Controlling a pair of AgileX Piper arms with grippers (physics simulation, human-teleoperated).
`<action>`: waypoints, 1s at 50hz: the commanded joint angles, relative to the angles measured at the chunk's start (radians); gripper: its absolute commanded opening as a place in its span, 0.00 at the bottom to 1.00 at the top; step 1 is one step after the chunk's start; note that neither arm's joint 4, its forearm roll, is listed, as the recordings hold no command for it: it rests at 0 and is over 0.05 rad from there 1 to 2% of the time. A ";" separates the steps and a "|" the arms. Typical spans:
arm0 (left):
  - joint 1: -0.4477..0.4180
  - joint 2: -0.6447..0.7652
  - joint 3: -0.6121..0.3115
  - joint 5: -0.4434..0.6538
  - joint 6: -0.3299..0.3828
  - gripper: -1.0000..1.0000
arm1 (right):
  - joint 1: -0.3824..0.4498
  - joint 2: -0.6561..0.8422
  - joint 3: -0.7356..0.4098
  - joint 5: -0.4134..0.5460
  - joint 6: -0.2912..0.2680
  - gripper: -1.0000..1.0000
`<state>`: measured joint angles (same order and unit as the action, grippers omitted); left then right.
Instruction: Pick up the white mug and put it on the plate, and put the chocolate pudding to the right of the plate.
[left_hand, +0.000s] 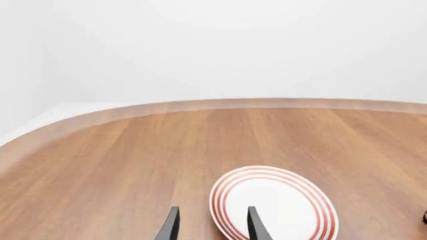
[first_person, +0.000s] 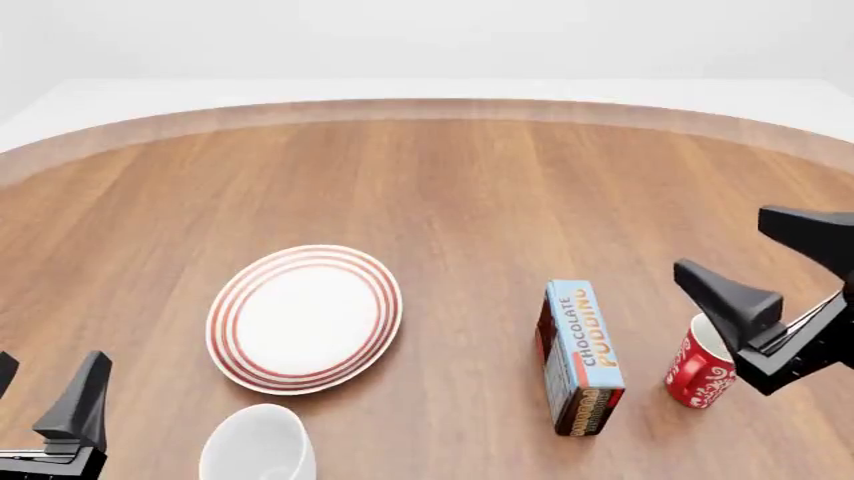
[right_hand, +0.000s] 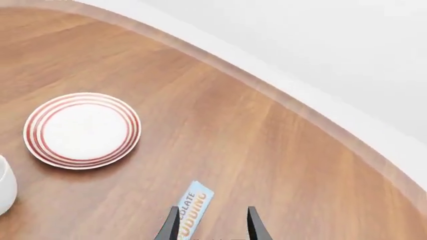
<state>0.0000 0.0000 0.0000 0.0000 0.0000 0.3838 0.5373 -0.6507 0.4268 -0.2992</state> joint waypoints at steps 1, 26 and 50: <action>0.000 0.000 0.000 0.000 0.000 1.00 | 0.037 0.093 -0.062 0.037 0.021 1.00; 0.000 0.000 0.000 0.000 0.000 1.00 | 0.061 0.259 -0.196 0.124 0.141 1.00; 0.000 0.000 0.000 0.000 0.000 1.00 | 0.006 0.345 -0.293 0.249 0.153 1.00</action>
<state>0.0000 0.0000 0.0000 0.0000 0.0000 0.4131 0.8507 -0.9117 0.6274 -0.1525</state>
